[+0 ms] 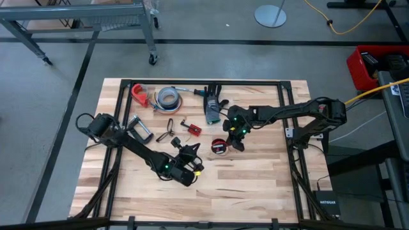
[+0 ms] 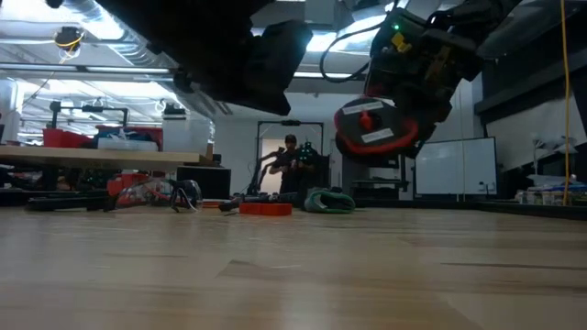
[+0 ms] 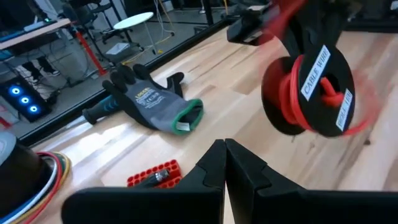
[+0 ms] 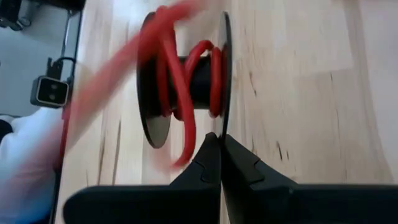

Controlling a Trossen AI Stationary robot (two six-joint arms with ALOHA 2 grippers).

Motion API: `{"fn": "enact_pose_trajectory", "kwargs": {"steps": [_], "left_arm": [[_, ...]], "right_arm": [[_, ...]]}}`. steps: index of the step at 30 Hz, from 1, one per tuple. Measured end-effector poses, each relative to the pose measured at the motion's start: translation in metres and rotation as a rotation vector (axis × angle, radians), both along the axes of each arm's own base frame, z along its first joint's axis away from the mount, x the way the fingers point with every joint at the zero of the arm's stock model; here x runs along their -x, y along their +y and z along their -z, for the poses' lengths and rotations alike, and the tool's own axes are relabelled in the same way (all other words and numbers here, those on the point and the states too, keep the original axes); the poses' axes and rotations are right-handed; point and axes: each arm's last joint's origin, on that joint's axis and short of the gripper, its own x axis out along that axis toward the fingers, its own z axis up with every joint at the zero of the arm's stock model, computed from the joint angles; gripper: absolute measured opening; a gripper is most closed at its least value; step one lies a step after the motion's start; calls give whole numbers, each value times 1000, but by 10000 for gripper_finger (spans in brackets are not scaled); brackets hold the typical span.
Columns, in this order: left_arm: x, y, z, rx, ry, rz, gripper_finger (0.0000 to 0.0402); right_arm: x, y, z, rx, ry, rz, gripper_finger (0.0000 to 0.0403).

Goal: Coil cords
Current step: Coil the orange wire into the black spool

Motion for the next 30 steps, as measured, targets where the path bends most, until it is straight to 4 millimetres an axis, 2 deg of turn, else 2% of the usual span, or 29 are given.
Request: {"fn": "enact_pose_trajectory", "kwargs": {"steps": [10,17,20,26,30], "left_arm": [[-1,1,0,57,7,30,1],[-3,1,1,180,-20,53,2],[-3,-1,3,255,-29,72,23],[-4,-5,6,472,-22,136,96],[-5,-8,6,595,-44,145,128]], "right_arm": [[-1,0,-1,13,-14,-1,1],[-1,-1,-1,27,-24,-9,1],[-3,-2,-1,60,-39,12,1],[-6,-5,-2,131,-60,63,1],[-10,-7,-6,159,-110,111,1]]}}
